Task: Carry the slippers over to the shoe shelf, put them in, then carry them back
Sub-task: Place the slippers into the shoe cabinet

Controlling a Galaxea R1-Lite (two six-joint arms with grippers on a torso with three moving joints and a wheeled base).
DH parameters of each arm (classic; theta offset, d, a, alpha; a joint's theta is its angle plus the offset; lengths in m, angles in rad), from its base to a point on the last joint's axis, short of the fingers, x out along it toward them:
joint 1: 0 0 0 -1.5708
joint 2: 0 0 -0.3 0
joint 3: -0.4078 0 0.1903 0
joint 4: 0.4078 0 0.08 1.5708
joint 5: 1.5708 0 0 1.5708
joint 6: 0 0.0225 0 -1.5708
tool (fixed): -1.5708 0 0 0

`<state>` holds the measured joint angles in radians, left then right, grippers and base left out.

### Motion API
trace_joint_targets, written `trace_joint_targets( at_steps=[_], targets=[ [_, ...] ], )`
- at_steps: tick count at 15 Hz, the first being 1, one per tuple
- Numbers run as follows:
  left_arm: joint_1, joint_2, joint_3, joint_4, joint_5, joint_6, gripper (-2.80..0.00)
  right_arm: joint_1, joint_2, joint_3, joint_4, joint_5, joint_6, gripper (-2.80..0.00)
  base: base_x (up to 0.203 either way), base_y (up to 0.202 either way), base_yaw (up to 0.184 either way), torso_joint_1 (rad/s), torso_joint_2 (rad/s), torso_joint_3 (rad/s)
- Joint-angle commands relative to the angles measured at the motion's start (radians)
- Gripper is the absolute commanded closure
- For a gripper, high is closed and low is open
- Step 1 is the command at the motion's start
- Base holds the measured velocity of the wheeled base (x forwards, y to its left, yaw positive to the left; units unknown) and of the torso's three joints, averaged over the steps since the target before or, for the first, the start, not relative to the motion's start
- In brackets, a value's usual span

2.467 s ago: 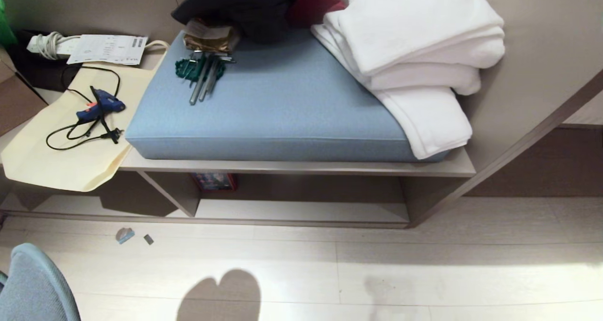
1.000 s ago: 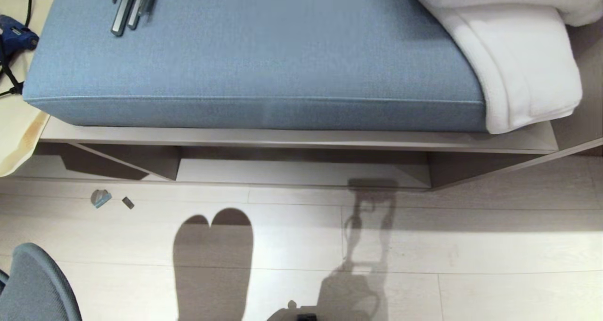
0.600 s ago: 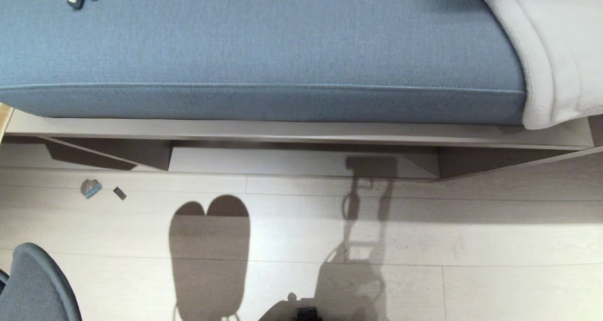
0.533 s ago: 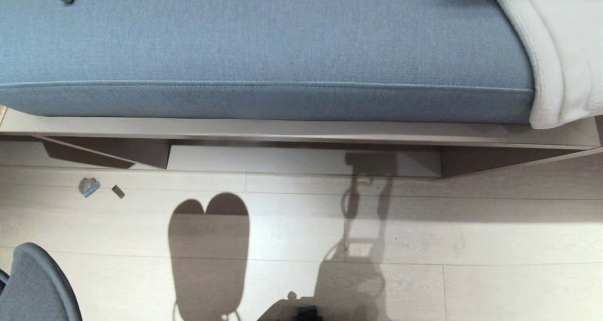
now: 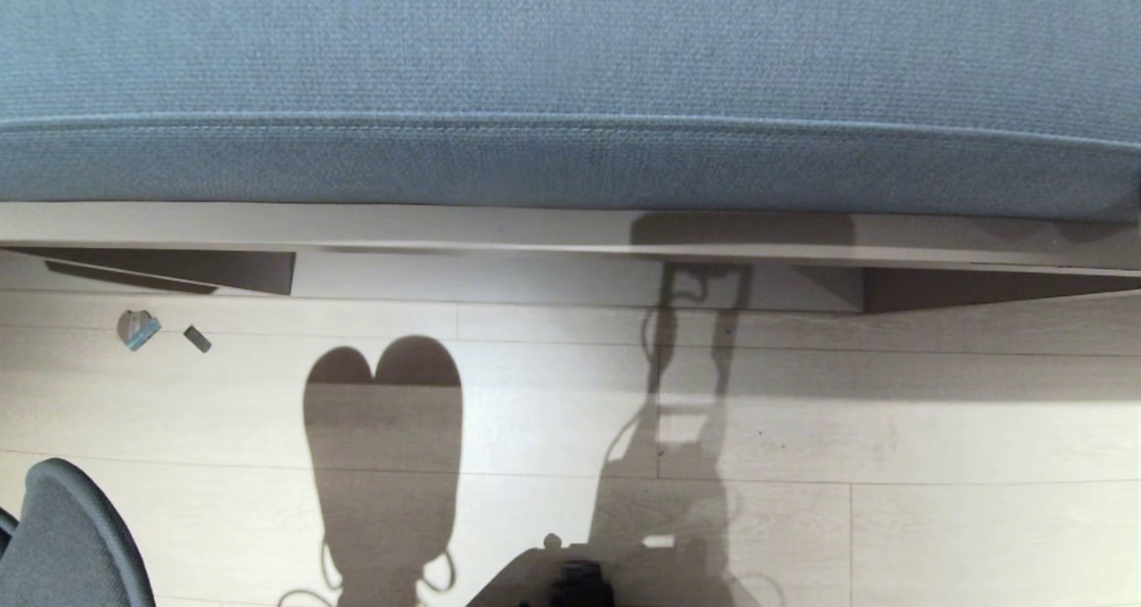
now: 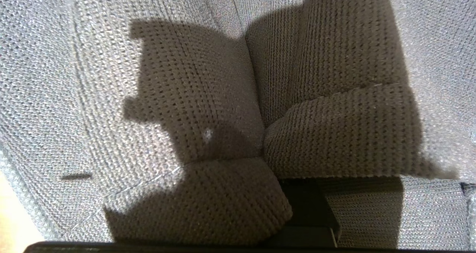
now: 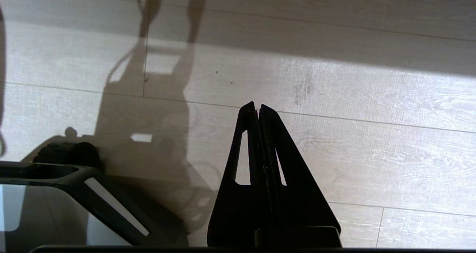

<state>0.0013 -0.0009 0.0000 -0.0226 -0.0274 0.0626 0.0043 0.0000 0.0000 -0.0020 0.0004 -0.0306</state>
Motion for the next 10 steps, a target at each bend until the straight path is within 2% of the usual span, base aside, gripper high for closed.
trace_joint_targets(
  at_steps=[1,6,10],
  targets=[
    [0.0,0.001,0.009,0.0,0.0,0.0,0.0,0.0,0.002,0.0,0.0,0.0,0.0,0.0,0.0,0.0,0.0,-0.002,0.0,-0.195],
    [0.0,0.001,0.008,0.0,0.0,0.006,0.0,0.0,0.002,0.0,0.0,0.001,0.0,0.0,0.0,0.0,0.0,0.002,0.0,-0.198],
    [0.0,0.001,0.009,0.0,-0.002,0.044,0.0,0.0,0.002,0.0,0.0,0.0,0.001,0.0,0.0,0.0,0.0,0.002,0.0,-0.197]
  ],
)
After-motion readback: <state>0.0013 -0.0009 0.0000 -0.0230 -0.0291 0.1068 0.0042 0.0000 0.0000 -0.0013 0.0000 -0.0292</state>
